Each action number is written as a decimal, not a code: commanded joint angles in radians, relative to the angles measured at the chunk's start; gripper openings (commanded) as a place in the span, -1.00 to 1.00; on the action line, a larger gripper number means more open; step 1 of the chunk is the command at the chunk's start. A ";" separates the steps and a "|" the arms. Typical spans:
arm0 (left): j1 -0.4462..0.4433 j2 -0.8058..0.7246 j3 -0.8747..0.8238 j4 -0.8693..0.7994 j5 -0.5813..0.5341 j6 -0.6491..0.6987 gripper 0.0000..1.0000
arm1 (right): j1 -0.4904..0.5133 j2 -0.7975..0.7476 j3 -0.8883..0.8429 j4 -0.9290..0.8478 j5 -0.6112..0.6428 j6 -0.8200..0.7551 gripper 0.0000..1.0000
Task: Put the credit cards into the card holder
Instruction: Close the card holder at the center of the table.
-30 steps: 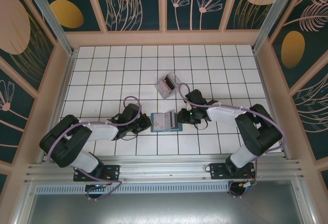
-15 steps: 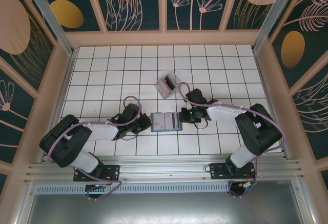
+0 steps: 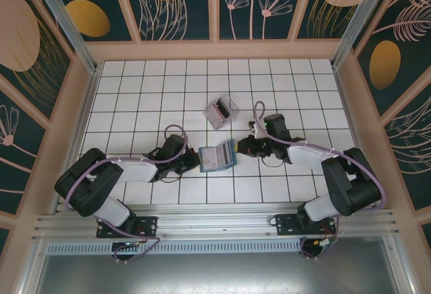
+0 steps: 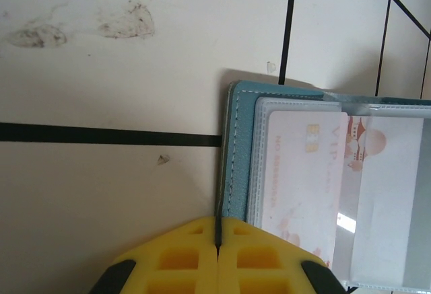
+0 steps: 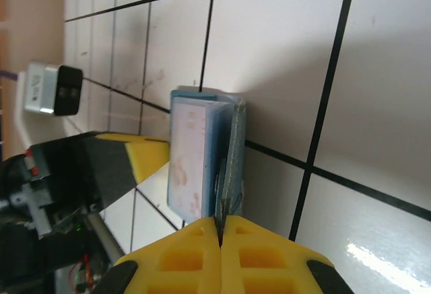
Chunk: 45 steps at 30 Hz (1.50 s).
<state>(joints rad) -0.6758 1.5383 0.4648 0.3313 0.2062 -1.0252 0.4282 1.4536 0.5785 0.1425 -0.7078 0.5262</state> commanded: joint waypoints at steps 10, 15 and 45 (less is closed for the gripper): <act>-0.016 0.072 0.007 -0.108 0.007 0.031 -1.00 | -0.021 0.041 -0.078 0.411 -0.291 0.210 -0.98; -0.017 0.088 0.006 -0.094 0.012 0.029 -1.00 | -0.016 0.087 -0.086 0.534 -0.337 0.288 -0.99; -0.011 -0.252 0.021 -0.449 -0.246 0.056 -0.63 | 0.219 0.443 0.209 0.287 -0.023 0.176 -0.94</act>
<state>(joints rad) -0.6895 1.3277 0.4782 0.0116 0.0486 -0.9951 0.6369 1.8832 0.7666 0.5270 -0.7883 0.7578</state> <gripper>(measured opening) 0.186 0.067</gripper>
